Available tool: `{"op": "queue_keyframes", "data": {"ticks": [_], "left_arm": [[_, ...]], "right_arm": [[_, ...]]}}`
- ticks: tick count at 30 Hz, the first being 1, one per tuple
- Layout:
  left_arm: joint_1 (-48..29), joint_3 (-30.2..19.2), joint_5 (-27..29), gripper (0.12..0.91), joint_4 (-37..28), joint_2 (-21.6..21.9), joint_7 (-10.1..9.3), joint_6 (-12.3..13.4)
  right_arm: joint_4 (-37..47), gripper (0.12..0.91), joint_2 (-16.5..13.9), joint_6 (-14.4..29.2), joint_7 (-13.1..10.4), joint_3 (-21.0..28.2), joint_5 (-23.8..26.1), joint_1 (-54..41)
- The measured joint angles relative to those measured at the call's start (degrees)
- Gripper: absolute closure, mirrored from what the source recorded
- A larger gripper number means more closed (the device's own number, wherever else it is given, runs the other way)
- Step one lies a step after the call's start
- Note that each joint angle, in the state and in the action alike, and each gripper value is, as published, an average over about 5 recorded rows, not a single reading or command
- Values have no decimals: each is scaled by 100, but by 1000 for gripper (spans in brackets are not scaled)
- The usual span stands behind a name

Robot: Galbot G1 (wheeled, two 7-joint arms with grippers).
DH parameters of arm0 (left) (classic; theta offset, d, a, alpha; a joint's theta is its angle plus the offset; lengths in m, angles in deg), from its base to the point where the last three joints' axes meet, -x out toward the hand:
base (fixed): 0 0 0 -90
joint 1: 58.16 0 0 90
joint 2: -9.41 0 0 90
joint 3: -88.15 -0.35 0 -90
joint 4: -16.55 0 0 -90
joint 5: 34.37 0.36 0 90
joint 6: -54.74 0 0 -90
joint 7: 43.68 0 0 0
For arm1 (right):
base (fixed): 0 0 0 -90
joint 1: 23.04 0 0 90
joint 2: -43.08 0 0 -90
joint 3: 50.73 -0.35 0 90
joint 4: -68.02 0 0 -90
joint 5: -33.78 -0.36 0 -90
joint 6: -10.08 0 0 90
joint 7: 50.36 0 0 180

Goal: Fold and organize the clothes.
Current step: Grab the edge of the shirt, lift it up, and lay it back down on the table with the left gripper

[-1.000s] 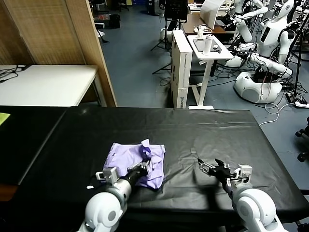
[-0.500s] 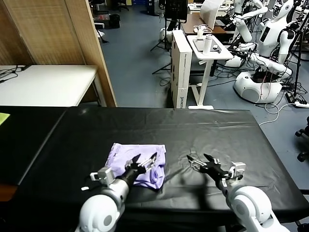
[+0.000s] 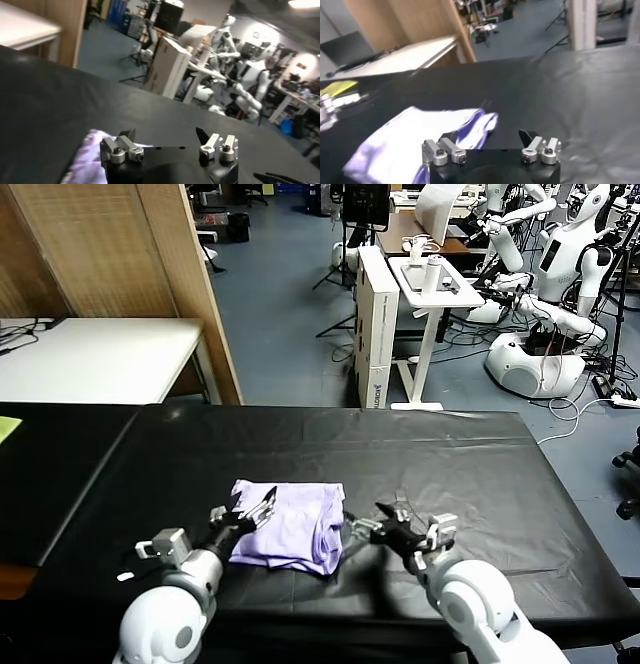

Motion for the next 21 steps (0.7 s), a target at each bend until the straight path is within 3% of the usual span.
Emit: {"op": "queue_keyframes", "data": {"ticks": [6, 10, 14, 21], "left_arm": [[7, 1, 58, 123, -75, -42, 25, 19], [19, 1, 85, 123, -106, -42, 46, 28], [21, 10, 91, 123, -134, -38, 50, 35], [-10, 122, 91, 123, -253, -39, 74, 81]], "right_arm": [[37, 128, 20, -28, 31, 315, 170, -12], [47, 217, 2, -42, 54, 407, 252, -13], [40, 410, -29, -39, 77, 441, 316, 7], [-27, 827, -100, -76, 45, 404, 345, 110]]}}
